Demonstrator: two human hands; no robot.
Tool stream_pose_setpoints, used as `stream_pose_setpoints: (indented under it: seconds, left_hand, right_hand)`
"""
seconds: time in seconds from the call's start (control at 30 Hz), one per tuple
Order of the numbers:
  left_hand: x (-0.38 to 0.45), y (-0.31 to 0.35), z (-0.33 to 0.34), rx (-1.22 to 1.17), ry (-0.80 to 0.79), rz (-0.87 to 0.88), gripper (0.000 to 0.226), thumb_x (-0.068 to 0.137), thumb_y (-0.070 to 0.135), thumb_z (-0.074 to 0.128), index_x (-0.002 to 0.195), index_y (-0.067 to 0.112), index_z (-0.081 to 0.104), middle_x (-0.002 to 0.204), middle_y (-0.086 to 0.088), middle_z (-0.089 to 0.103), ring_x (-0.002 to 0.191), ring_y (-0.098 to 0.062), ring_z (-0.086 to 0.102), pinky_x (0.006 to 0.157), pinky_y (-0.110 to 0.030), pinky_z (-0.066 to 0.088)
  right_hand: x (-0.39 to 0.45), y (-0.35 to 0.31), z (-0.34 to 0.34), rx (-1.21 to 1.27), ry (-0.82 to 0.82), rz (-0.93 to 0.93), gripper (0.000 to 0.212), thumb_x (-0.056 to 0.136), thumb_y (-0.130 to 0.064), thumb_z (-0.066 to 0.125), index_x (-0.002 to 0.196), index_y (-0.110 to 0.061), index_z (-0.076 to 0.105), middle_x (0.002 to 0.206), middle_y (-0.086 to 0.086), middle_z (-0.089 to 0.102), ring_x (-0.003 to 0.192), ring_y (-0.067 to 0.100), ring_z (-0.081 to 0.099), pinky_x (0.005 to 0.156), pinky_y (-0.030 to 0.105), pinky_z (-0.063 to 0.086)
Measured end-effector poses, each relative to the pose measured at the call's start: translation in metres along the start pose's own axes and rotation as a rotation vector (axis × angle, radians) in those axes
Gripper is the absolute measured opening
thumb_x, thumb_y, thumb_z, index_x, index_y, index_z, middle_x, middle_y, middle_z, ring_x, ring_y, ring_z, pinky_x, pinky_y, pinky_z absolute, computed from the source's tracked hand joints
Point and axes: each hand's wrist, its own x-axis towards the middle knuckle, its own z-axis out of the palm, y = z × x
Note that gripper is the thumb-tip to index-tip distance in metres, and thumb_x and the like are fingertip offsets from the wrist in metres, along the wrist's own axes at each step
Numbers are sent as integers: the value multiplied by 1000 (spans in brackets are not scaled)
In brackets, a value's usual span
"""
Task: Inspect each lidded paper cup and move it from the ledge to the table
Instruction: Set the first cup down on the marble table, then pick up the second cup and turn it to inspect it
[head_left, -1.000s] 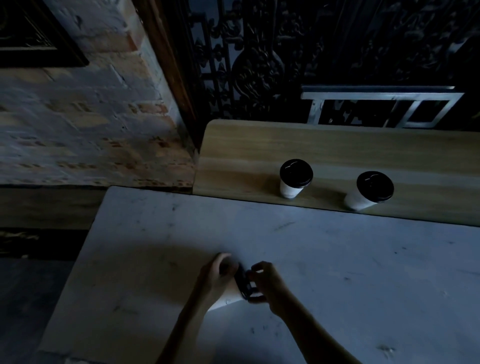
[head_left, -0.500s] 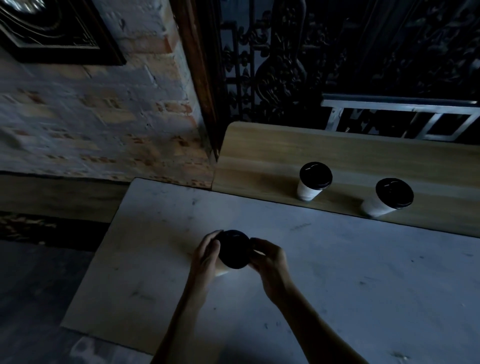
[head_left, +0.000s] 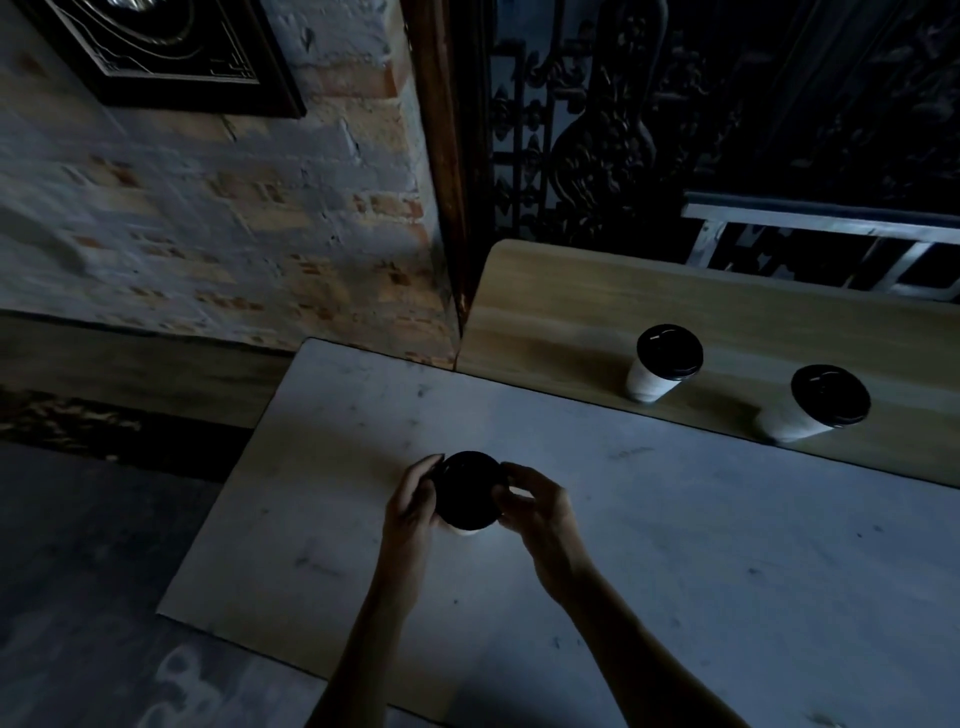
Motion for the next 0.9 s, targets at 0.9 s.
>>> stream_pose_setpoints:
  seconds: [0.9]
  left_hand:
    - [10, 44, 0, 258, 91, 222, 32, 108, 10, 52, 138, 10, 60, 142, -5, 61, 133, -20, 55, 111, -41, 45]
  right_hand:
    - [-8, -6, -39, 70, 34, -47, 46, 100, -24, 67, 142, -8, 58, 140, 10, 65, 127, 26, 64, 100, 43, 57]
